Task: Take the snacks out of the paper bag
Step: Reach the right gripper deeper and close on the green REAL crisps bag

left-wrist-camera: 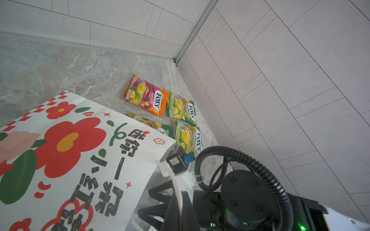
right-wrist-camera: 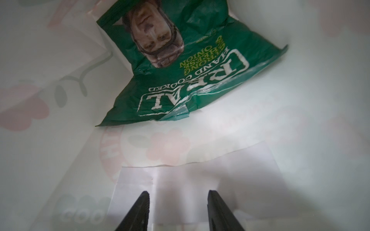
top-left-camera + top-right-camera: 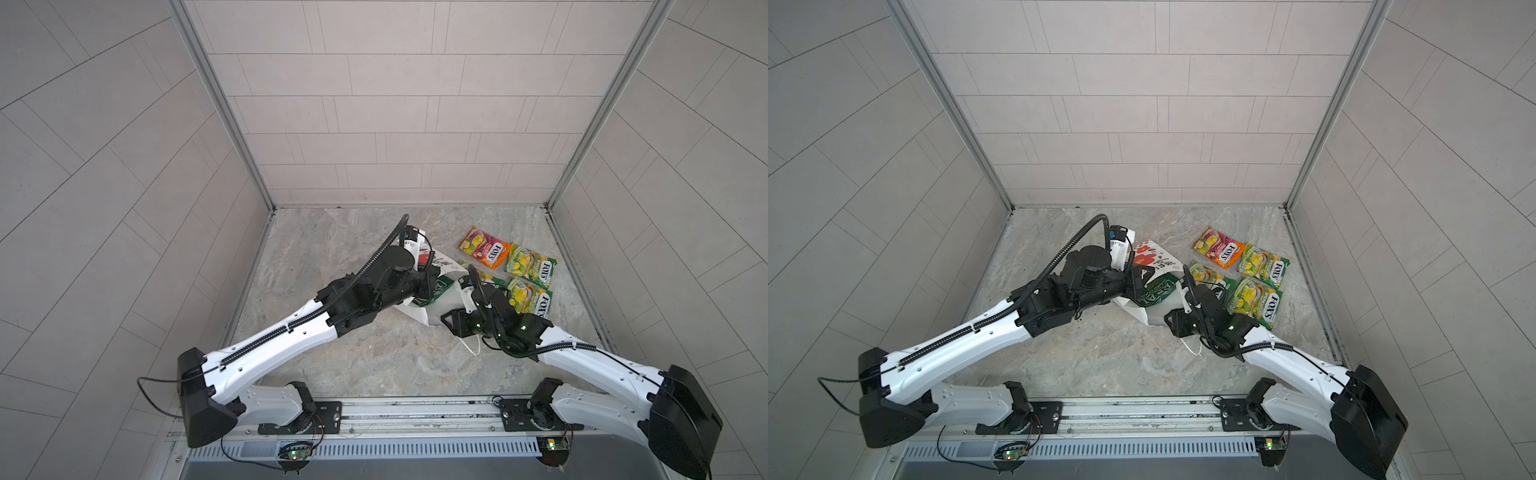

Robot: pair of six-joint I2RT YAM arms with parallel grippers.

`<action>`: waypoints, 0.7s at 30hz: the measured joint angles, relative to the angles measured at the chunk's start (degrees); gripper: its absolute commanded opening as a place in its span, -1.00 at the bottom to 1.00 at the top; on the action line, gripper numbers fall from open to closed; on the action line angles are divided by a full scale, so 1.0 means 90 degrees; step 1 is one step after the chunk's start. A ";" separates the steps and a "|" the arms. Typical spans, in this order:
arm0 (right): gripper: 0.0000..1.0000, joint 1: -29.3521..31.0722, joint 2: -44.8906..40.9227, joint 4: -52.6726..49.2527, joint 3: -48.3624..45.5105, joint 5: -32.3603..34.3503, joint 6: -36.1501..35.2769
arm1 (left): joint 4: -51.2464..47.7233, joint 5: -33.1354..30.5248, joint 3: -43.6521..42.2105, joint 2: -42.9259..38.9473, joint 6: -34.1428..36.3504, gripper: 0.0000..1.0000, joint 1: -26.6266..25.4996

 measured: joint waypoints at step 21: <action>-0.09 0.0039 0.1166 0.1044 0.0155 0.0432 0.1185 | 0.0129 0.0104 -0.0005 0.0000 0.0138 -1.00 -0.0141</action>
